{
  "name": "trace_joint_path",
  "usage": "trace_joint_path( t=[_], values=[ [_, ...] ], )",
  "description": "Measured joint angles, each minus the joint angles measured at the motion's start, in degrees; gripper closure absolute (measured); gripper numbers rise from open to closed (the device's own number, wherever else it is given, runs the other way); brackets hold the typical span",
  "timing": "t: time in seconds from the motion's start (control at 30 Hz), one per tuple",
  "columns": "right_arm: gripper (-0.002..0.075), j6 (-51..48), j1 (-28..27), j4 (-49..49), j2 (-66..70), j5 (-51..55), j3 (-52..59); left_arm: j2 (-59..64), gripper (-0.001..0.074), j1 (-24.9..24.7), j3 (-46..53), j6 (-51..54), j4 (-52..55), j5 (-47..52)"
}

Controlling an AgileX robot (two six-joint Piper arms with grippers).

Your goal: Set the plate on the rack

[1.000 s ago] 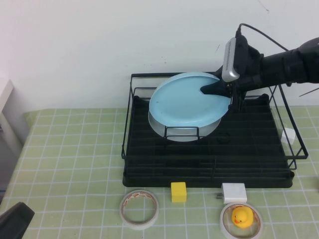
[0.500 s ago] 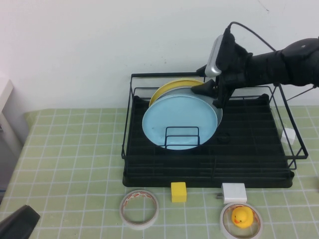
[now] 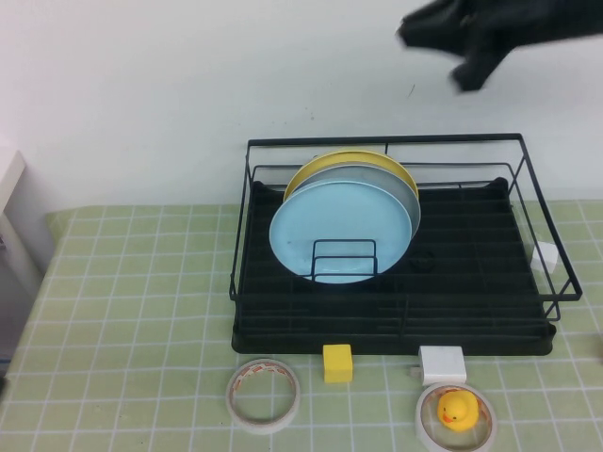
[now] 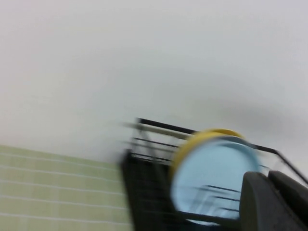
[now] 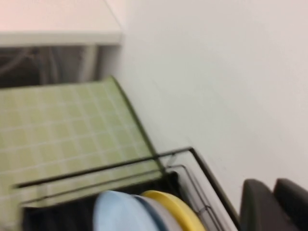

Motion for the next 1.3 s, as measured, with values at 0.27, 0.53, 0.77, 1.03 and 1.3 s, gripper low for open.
trace_joint_path(
  t=[0.27,0.53,0.77,1.03,1.3],
  values=[
    [0.0717,10.1,-3.4,-2.3,-17.6,15.8,4.1,0.0,0.0736,0.0,0.0,0.6,-0.9,-10.5],
    [0.0717,3.1,-3.4,8.5,-37.9,6.6,29.3,0.0,0.0736,0.0,0.0,0.6,-1.2,-10.7],
    [0.0718,0.6,-3.4,13.8,-56.2,2.0,44.6,0.0,0.0736,0.0,0.0,0.6,-1.2,-10.7],
    [0.0718,3.2,-3.4,12.6,-76.4,1.2,57.4,0.0,0.0736,0.0,0.0,0.9,-1.2,-10.7],
    [0.0722,13.3,-3.4,-0.1,-89.5,4.1,68.8,0.0,0.0736,0.0,0.0,0.9,-1.2,-10.7]
  ],
)
